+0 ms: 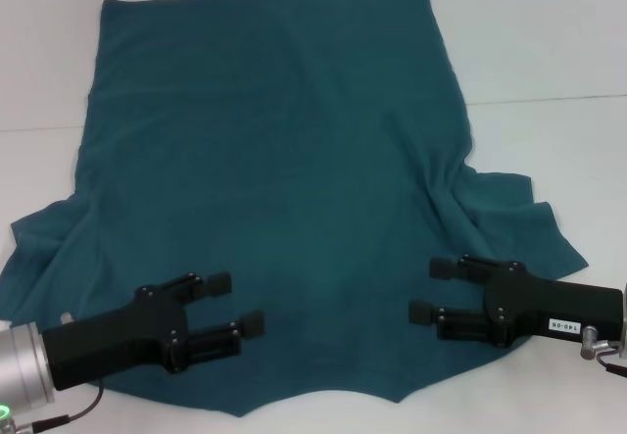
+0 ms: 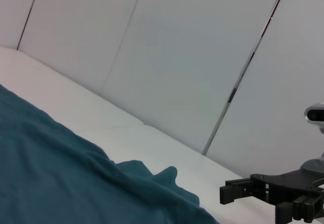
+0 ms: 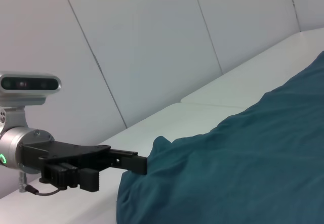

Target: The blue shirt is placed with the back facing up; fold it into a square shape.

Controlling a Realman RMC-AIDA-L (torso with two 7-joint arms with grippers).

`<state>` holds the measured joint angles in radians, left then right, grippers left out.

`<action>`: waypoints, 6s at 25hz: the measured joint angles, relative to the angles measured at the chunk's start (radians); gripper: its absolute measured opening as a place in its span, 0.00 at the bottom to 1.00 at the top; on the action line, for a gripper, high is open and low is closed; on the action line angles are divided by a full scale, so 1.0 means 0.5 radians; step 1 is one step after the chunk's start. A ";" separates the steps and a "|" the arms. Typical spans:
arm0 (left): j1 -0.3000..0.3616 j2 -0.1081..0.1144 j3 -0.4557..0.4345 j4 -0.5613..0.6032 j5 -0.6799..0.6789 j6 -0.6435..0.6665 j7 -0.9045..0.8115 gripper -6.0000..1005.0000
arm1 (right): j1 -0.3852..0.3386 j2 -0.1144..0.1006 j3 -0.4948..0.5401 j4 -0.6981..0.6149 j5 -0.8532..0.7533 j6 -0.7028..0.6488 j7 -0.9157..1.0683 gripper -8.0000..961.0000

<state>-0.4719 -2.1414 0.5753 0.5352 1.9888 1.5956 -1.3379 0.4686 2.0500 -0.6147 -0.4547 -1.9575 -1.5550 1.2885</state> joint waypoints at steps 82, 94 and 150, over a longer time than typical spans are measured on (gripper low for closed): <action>0.034 0.058 -0.230 0.160 0.061 -1.438 -0.632 0.72 | 0.035 0.019 0.091 -0.011 0.016 0.005 0.175 0.95; 0.032 0.058 -0.227 0.160 0.108 -1.439 -0.636 0.41 | 0.026 0.019 0.091 -0.011 0.016 0.005 0.175 0.95; -0.037 0.059 -0.229 0.428 0.148 -0.783 -1.136 0.00 | 0.041 0.072 0.125 0.055 0.035 0.030 0.124 0.95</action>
<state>-0.4903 -2.1120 0.4606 0.7491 2.0629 1.2041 -1.9061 0.4892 2.0858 -0.5523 -0.4273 -1.9401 -1.5400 1.3506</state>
